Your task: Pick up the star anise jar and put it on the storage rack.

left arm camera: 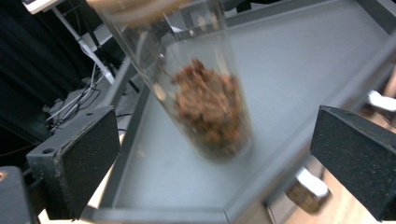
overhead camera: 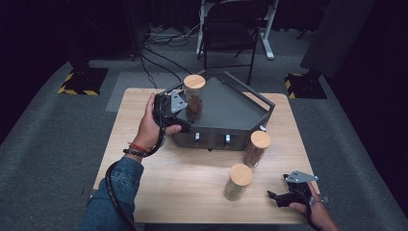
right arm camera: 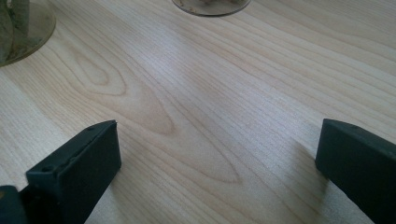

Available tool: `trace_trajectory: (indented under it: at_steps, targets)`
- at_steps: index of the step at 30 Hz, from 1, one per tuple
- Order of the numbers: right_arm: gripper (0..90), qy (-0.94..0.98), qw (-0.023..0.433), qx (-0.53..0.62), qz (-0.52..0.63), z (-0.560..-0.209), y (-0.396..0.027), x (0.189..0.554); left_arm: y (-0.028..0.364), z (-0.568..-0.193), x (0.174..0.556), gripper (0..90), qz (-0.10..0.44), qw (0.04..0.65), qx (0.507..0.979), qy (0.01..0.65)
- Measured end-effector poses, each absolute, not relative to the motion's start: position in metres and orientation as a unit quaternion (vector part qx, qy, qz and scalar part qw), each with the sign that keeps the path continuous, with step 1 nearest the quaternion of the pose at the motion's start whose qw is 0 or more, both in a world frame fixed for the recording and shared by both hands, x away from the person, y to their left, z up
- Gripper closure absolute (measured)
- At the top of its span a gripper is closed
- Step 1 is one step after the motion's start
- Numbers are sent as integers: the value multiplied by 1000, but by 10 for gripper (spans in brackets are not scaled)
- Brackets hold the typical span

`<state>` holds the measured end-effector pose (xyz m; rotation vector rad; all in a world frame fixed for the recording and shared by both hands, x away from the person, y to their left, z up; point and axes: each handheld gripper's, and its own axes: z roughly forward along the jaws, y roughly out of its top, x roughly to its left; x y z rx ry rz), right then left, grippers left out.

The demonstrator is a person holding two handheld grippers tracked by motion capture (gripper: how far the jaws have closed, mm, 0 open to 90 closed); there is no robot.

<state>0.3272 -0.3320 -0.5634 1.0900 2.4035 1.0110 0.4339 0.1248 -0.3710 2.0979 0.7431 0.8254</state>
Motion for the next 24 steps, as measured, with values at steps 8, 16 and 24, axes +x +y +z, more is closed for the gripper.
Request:
trace_trajectory:
  at_steps: [8, 16, 24]
  targets:
    - [0, 840, 157, 381, 353, -563, -332, 327, 137, -397, 412, 13, 329, 358, 827, 282]
    - [0, 840, 157, 380, 353, -563, -332, 327, 142, -429, 395, 13, 341, 320, 843, 265]
    - [0, 840, 157, 381, 352, -563, -332, 327, 150, -467, 383, 13, 319, 308, 852, 278]
